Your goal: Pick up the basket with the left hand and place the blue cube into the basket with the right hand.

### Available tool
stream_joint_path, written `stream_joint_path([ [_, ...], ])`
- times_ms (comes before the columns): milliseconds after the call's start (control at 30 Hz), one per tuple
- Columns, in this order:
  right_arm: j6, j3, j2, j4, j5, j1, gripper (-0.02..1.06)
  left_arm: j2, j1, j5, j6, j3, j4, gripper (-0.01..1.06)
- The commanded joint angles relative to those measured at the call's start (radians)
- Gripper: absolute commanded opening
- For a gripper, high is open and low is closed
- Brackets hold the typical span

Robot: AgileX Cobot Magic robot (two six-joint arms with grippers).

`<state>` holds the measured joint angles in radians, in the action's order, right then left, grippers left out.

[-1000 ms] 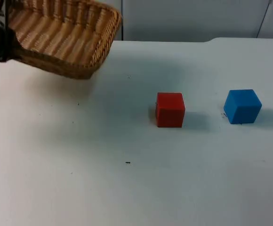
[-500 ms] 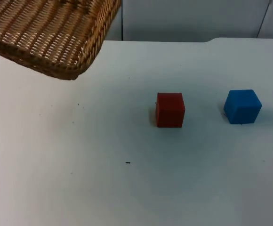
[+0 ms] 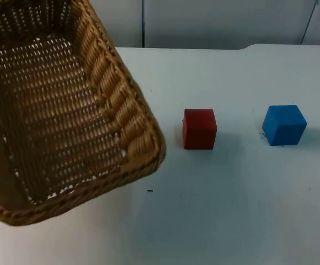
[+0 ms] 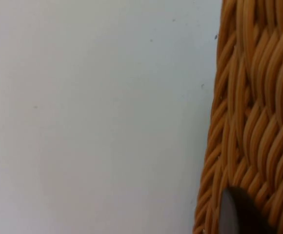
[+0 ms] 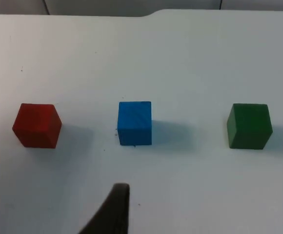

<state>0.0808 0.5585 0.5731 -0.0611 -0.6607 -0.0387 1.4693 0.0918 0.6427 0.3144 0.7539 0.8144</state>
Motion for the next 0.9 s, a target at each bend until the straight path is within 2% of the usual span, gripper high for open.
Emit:
stream_joint_path([
  [0,0.032,0.005,0.002,-0.012,-0.002,-0.004,1.04,-0.013,0.034,0.086,0.000,0.032,-0.088,0.00],
  [233,0.080,0.030,0.002,-0.026,-0.007,-0.004,1.04,0.005,0.041,0.157,-0.002,0.078,-0.175,0.00],
  [400,0.085,0.151,0.031,-0.021,-0.019,-0.004,1.04,0.076,0.041,0.229,0.033,0.129,-0.199,0.00],
  [567,0.080,0.329,0.213,-0.035,-0.160,-0.004,1.04,0.146,0.041,0.278,0.078,0.195,-0.204,0.00],
  [767,0.078,0.458,0.389,-0.062,-0.196,-0.004,1.04,0.207,0.041,0.322,0.078,0.277,-0.202,0.00],
  [867,0.084,0.536,0.509,-0.082,-0.194,-0.004,1.03,0.256,0.041,0.375,0.076,0.352,-0.202,0.00],
])
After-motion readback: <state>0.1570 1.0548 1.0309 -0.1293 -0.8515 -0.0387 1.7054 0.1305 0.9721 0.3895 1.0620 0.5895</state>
